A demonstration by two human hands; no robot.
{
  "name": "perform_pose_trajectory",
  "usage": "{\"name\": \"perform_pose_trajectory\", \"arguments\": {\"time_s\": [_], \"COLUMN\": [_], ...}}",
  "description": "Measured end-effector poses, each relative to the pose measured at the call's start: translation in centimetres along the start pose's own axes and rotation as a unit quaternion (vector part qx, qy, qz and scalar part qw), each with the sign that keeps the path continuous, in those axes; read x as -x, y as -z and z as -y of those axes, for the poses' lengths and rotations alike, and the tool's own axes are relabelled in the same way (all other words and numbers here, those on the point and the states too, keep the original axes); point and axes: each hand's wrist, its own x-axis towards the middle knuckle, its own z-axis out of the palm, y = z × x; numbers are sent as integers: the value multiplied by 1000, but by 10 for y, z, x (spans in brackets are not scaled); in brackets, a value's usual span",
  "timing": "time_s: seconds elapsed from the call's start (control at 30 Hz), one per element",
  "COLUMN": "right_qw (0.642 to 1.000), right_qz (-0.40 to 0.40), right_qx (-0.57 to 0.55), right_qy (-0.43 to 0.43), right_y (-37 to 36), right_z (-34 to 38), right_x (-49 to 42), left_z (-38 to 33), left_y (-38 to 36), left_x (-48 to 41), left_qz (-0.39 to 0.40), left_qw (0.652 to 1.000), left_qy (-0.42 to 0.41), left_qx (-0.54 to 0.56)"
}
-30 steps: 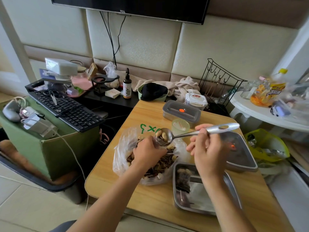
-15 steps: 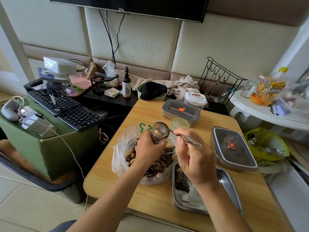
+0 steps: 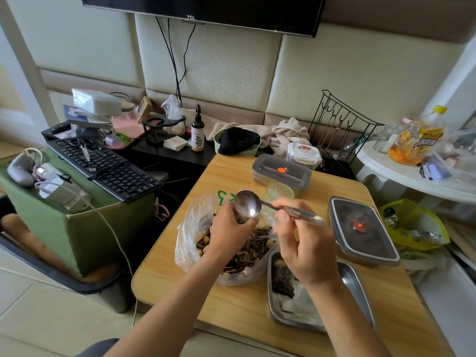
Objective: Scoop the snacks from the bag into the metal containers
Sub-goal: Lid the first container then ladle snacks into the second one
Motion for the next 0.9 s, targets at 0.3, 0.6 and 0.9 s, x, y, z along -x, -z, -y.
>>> {"name": "perform_pose_trajectory", "arguments": {"time_s": [0.3, 0.6, 0.9], "right_qw": [962, 986, 994], "right_qz": [-86, 46, 72], "right_qx": [-46, 1, -29], "right_qy": [-253, -158, -82], "right_y": [0, -32, -40], "right_z": [-18, -16, 1], "right_x": [1, 9, 4], "left_z": [-5, 0, 5], "left_y": [29, 65, 72], "left_x": [7, 7, 9], "left_qz": [-61, -100, -62], "left_qw": [993, 985, 994], "left_qy": [-8, 20, 9], "left_qx": [102, 143, 95]}}
